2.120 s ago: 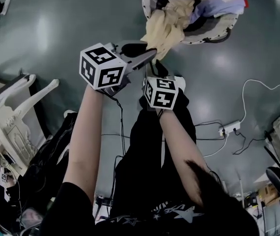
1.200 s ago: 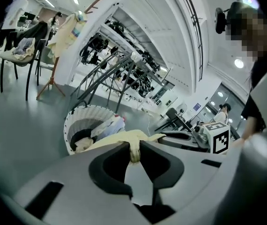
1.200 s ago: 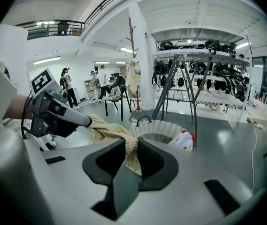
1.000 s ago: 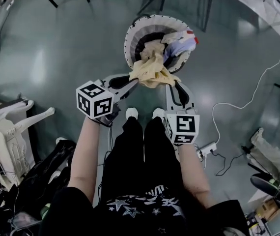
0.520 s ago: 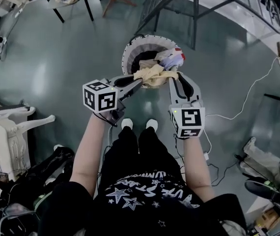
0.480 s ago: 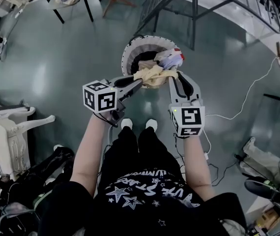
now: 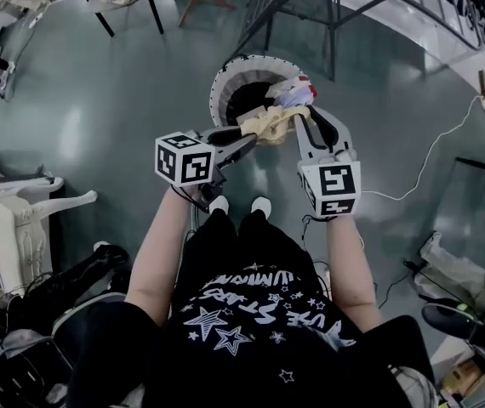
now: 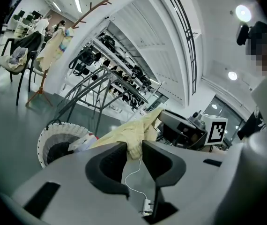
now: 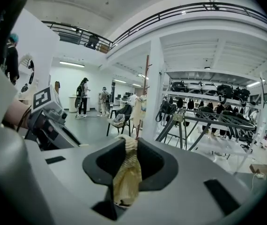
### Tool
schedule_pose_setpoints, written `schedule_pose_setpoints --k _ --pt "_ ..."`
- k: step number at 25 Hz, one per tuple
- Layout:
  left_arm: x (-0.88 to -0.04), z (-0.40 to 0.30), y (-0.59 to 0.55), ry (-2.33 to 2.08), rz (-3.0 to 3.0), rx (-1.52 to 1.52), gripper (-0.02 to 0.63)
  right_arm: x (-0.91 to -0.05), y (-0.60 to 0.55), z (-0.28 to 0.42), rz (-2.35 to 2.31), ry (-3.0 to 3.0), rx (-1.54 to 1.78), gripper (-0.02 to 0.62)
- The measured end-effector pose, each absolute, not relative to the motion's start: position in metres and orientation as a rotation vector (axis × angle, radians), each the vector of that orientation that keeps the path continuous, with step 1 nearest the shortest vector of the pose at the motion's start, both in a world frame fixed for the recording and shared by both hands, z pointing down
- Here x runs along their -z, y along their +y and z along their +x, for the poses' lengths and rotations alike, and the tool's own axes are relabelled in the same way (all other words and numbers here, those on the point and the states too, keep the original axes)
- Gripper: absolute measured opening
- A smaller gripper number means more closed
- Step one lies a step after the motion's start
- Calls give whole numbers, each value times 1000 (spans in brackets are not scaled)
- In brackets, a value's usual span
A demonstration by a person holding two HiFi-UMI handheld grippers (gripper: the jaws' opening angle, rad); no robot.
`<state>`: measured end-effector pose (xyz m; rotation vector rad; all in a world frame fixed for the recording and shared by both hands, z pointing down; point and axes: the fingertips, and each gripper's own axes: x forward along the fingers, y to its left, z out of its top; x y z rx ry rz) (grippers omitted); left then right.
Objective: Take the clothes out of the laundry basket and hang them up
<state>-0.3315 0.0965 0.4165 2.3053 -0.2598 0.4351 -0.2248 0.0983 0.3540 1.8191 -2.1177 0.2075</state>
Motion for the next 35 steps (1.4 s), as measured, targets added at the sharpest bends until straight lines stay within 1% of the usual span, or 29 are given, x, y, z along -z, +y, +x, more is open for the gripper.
schedule_pose_setpoints --k 5,11,16,19,23,28,30,35 --pt "-422 -328 109 -214 2309 -467 175 -348 97 -214 1817 -2140 -184 86" --pt "-421 -333 108 -242 2311 -483 200 -334 97 -198 1765 -2177 -81 86" --pt "-406 -343 77 -290 2348 -482 201 -326 100 -194 1724 -2206 -34 86" --pt "-395 -328 55 -219 2389 -514 201 -326 96 -195 1714 -2210 -32 86" --pt "-394 -290 41 -64 2391 -623 206 -329 90 -196 1711 -2201 -42 86" --pt "-381 -248 40 123 2326 -668 238 -326 81 -193 1718 -2191 -58 86" --pt "-380 -239 38 171 2303 -704 249 -325 74 -191 1720 -2185 -62 86" --pt "-398 -231 35 240 2239 -842 241 -323 59 -186 1727 -2179 -67 86"
